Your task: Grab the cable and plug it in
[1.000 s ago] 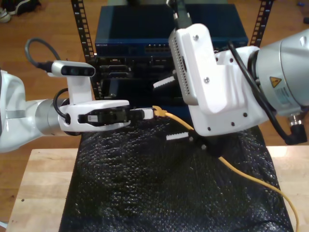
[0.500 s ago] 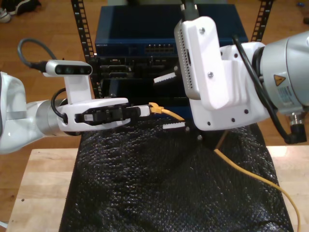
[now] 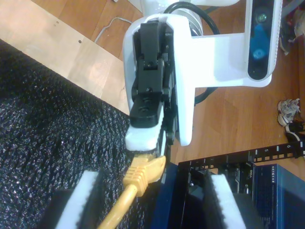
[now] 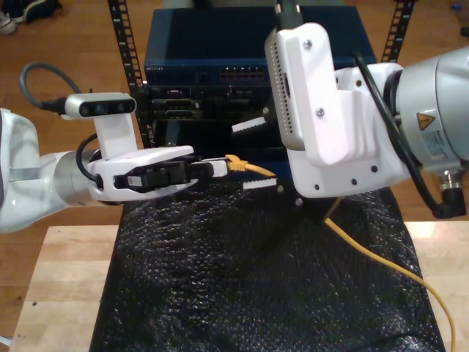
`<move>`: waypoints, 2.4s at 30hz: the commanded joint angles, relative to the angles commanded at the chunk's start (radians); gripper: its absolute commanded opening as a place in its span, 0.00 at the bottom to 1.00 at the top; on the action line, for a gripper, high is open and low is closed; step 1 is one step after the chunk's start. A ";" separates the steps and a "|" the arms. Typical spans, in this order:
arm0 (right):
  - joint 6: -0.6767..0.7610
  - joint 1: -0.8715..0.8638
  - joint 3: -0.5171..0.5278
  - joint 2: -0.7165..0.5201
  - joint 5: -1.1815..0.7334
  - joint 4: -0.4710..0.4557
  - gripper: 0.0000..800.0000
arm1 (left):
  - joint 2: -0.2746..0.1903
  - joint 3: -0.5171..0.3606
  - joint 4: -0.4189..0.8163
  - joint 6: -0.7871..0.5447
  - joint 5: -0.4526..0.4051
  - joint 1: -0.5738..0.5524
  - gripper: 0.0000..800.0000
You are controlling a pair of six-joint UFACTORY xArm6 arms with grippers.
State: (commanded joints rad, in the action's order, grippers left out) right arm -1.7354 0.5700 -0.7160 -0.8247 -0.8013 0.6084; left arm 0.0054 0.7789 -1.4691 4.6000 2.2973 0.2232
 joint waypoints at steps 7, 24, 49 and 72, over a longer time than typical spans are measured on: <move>0.000 0.000 0.000 0.000 0.000 0.000 0.47 | 0.000 0.000 0.000 -0.002 0.000 0.000 0.02; -0.008 0.002 0.006 -0.005 -0.003 0.084 0.35 | 0.002 0.000 0.000 0.008 0.017 -0.002 0.01; -0.008 0.000 0.009 -0.003 -0.003 0.084 0.32 | 0.015 0.003 -0.011 0.037 0.040 -0.003 0.01; -0.008 0.000 0.014 -0.006 -0.003 0.089 0.20 | 0.015 0.005 -0.009 0.037 0.049 -0.003 0.01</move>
State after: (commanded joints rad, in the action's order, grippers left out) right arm -1.7430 0.5700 -0.7022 -0.8309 -0.8044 0.6974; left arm 0.0207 0.7835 -1.4784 4.6368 2.3464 0.2202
